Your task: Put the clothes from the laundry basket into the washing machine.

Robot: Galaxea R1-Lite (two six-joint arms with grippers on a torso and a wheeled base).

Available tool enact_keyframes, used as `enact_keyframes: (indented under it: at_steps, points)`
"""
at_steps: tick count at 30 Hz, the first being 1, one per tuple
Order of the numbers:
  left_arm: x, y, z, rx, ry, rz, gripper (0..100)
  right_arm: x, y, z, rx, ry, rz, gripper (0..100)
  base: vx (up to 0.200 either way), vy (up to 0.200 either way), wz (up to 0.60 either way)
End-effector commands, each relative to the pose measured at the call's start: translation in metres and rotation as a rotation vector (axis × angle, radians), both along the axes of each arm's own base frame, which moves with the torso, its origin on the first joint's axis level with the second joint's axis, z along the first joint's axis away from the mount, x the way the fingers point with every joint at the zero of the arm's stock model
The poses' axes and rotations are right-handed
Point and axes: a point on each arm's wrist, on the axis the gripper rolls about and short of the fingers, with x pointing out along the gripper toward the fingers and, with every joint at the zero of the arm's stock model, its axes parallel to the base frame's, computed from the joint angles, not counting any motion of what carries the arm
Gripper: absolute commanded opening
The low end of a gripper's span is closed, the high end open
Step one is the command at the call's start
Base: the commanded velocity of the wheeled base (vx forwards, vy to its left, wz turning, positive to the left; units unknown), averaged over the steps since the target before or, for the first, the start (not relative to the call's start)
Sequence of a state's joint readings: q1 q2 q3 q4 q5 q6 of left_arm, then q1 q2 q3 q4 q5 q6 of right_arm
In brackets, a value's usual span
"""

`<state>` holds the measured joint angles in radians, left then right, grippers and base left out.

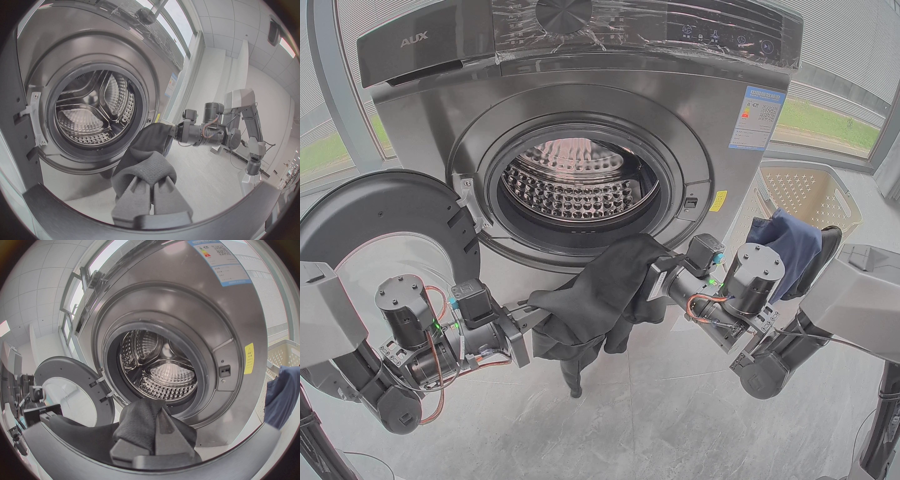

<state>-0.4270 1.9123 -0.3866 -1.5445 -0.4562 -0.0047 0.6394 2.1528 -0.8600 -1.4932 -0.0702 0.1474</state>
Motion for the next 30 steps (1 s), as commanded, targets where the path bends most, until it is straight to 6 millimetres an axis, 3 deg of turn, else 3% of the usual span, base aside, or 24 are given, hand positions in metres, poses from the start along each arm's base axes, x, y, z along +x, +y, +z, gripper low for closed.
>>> enact_keyframes:
  at_steps: [1, 9, 21, 22, 30]
  points:
    - [-0.002, 0.002, 0.01, -0.018, -0.03, 0.004, 0, 0.002, 0.006, -0.012, -0.012, 0.013, 0.01, 0, 0.0, 0.0, 0.0]
    - [-0.001, 0.002, 0.013, -0.028, -0.042, 0.01, 0, 0.0, 0.005, -0.006, -0.005, 0.002, 0.01, 0, 0.0, 0.0, 0.0]
    - [-0.01, 0.014, 0.058, -0.198, -0.077, 0.02, 0, -0.001, 0.01, -0.011, -0.01, 0.011, 0.026, 0, 0.0, 0.0, 0.0]
    - [-0.011, 0.015, 0.06, -0.206, -0.079, 0.023, 0, -0.001, 0.011, -0.012, -0.01, 0.011, 0.026, 100, 0.0, 0.0, 0.0]
    - [-0.005, 0.018, 0.065, -0.225, -0.091, 0.034, 0, -0.006, 0.007, -0.022, -0.043, 0.048, 0.033, 100, 0.0, 0.0, 0.0]
